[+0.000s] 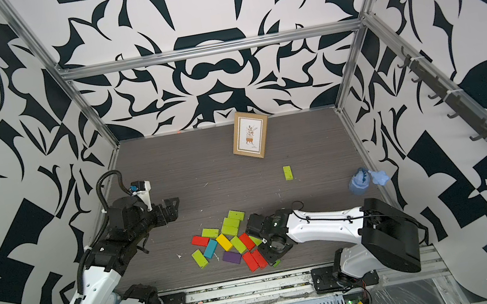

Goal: Assemble the letter t with building blocks
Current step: Pick up the building block from the center of the board.

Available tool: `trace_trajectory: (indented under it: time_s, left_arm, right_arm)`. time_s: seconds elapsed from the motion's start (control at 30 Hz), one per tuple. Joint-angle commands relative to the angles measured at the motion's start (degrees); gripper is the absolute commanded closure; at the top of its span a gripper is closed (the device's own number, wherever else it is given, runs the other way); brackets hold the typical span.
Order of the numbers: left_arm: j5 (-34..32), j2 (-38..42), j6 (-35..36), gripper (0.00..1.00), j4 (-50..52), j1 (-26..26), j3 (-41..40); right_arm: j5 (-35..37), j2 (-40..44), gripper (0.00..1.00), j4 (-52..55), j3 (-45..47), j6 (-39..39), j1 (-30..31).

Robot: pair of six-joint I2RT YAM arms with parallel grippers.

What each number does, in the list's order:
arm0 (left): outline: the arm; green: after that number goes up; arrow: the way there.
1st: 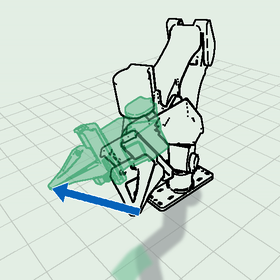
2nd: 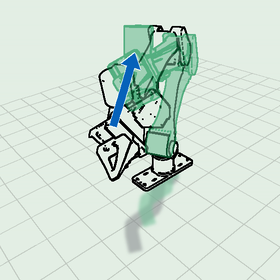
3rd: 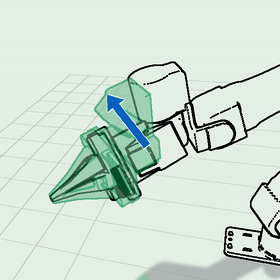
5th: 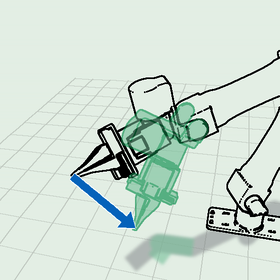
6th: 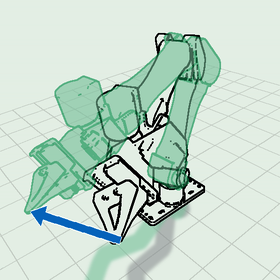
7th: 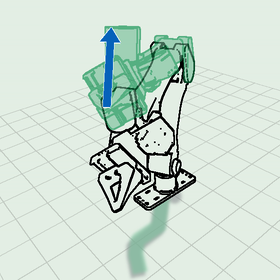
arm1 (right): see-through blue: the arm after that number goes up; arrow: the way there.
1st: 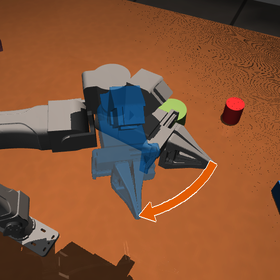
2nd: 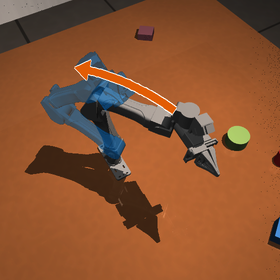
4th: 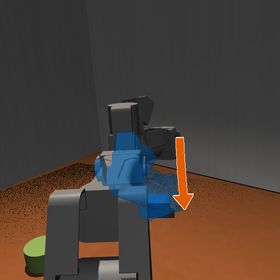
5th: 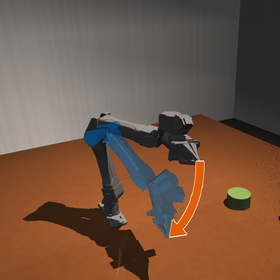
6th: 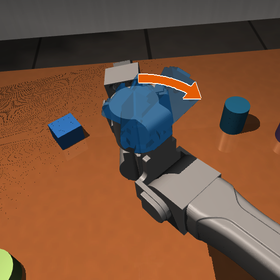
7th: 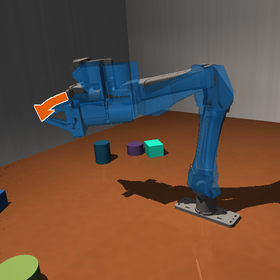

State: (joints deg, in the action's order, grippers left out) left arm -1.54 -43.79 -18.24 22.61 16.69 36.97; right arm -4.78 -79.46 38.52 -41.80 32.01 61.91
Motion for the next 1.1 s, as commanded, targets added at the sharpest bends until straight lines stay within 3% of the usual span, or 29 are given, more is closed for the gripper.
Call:
trace_trajectory:
  time_s: [0.0,0.4,0.77,1.07]
  left_arm:
    - [-0.48,0.29,-0.68,0.00,1.43,0.02,-0.31]
    - [-0.31,0.55,-0.75,0.00,1.21,0.01,-0.55]
    - [-0.12,0.37,-0.76,0.00,0.87,0.01,-0.70]
    - [-0.22,0.41,-0.75,0.00,0.94,0.01,-0.70]
  right_arm:
    - [-0.39,-0.20,0.46,-0.47,0.69,0.83,0.65]
    - [2.74,-1.48,0.53,0.23,1.46,2.96,0.72]
    - [2.98,1.06,0.53,1.31,2.27,3.24,0.68]
    - [2.68,-2.07,0.53,0.84,0.91,1.70,0.68]
